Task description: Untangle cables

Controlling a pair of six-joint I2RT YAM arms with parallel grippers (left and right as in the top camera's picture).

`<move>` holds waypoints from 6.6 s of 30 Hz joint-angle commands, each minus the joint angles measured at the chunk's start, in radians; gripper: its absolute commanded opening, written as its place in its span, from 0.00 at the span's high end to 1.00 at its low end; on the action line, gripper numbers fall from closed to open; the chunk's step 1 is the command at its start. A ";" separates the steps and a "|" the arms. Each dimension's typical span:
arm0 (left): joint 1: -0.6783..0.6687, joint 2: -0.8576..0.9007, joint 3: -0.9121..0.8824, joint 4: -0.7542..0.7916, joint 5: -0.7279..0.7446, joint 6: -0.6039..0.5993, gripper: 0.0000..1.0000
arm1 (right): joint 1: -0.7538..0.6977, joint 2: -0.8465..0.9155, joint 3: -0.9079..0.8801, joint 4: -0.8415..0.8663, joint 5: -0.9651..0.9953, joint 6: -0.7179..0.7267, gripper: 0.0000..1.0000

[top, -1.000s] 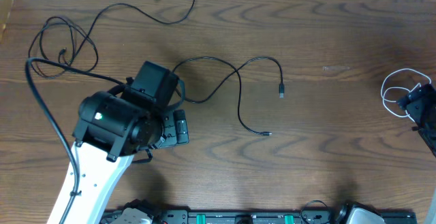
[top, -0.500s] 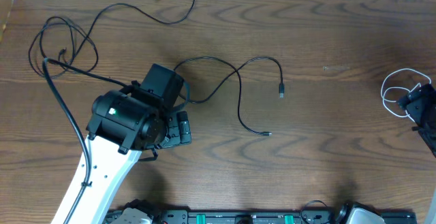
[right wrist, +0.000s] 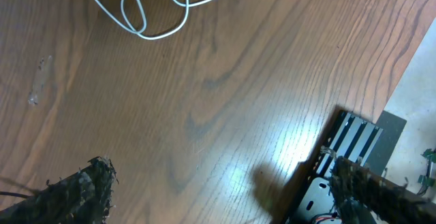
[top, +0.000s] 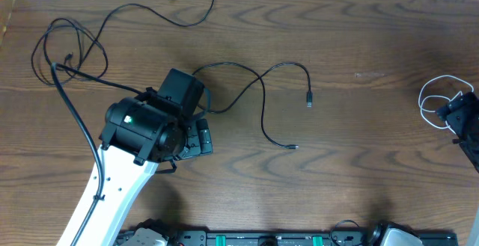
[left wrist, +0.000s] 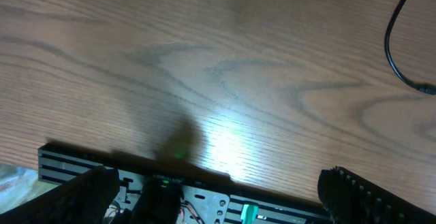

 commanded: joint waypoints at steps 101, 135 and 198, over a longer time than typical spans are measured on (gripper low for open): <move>0.004 0.019 -0.005 0.026 -0.008 -0.016 0.02 | -0.005 -0.002 0.001 -0.001 0.010 0.015 0.01; 0.004 0.019 -0.077 0.072 -0.005 -0.039 0.02 | -0.005 -0.002 0.001 -0.001 0.010 0.015 0.01; 0.004 0.030 -0.161 0.182 0.097 -0.039 0.01 | -0.005 -0.002 0.001 -0.001 0.010 0.015 0.01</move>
